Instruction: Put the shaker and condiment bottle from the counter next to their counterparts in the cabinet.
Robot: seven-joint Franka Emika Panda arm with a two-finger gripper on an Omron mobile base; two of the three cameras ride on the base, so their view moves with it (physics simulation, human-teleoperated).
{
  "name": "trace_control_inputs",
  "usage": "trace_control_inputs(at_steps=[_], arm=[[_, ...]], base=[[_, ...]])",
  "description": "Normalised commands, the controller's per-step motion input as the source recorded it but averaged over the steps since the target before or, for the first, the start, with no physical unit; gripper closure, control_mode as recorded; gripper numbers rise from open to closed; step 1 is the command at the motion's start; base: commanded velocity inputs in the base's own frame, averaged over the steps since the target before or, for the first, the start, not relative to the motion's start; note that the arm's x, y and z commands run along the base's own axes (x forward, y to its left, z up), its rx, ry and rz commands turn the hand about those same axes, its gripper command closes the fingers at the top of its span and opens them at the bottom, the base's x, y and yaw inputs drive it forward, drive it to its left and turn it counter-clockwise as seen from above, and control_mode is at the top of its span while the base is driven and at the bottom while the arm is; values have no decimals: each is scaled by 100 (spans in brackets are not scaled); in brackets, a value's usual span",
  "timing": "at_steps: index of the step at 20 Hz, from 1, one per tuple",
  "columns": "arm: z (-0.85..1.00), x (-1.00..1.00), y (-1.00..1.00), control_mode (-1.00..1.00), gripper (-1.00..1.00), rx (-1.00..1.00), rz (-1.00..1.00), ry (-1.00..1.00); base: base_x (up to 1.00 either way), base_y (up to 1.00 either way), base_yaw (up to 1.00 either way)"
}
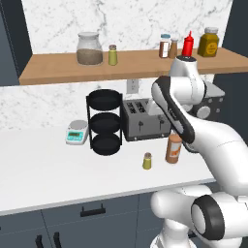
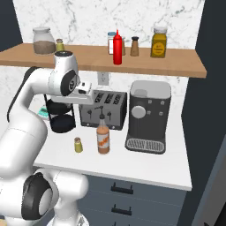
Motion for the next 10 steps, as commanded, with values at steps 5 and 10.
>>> trace_control_inputs(at_steps=[5,10], arm=[[-24,-50,-23,-100,-100,1,1,-21],[-31,-100,-55,-100,-100,0,19,-61]], base=[[0,0,0],[0,0,0]])
